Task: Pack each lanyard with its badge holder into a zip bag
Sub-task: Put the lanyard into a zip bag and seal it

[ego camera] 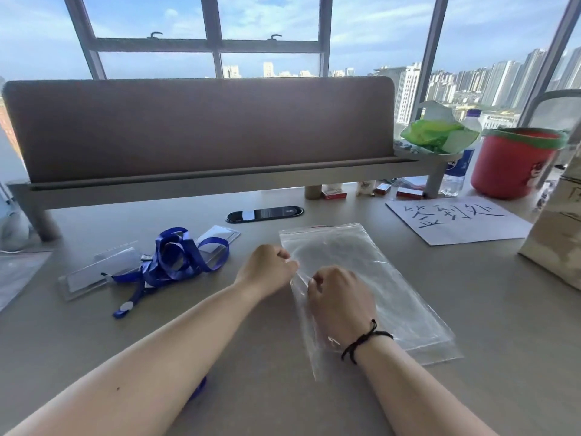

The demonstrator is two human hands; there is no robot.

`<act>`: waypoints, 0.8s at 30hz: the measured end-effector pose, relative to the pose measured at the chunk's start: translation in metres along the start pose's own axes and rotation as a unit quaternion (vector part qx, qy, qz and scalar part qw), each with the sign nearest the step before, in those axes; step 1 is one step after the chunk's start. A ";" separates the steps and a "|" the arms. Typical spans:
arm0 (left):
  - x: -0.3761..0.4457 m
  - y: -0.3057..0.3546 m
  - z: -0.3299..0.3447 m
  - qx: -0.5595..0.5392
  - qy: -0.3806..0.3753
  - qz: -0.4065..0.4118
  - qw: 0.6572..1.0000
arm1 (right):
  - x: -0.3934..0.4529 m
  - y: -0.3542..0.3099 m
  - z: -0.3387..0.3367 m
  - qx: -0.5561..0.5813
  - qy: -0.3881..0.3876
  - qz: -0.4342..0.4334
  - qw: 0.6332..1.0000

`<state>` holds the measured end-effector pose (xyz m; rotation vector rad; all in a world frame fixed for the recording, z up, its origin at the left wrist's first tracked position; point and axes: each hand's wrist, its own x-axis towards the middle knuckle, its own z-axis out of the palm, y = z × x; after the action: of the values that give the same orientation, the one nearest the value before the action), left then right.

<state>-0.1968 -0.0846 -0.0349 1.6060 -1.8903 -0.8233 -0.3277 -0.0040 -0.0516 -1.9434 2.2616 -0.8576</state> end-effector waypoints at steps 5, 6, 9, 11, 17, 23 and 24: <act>0.008 0.005 -0.002 -0.048 0.029 -0.034 0.998 | 0.000 -0.003 -0.003 0.087 0.024 -0.016 0.996; 0.009 0.007 -0.005 -0.079 0.036 -0.053 0.995 | -0.001 -0.004 -0.005 0.109 0.017 -0.032 0.993; 0.016 0.003 -0.020 -0.153 0.063 -0.099 0.981 | -0.006 -0.012 -0.008 0.171 -0.030 -0.096 0.980; 0.019 -0.004 -0.036 -0.220 0.069 -0.128 0.965 | -0.012 -0.018 -0.009 0.190 -0.059 -0.152 0.968; -0.015 -0.018 -0.093 -0.316 0.001 -0.162 0.935 | -0.017 -0.020 -0.012 0.144 -0.113 -0.218 0.959; -0.086 -0.044 -0.121 -0.322 -0.146 -0.149 0.923 | -0.020 -0.016 -0.024 0.102 -0.163 -0.176 0.965; -0.097 -0.048 -0.123 -0.324 -0.164 -0.149 0.920 | -0.023 -0.019 -0.026 0.121 -0.172 -0.168 0.963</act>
<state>-0.0602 -0.0086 0.0133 1.3860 -1.3418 -1.7280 -0.3153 0.0259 -0.0283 -2.1871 1.5872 -0.7068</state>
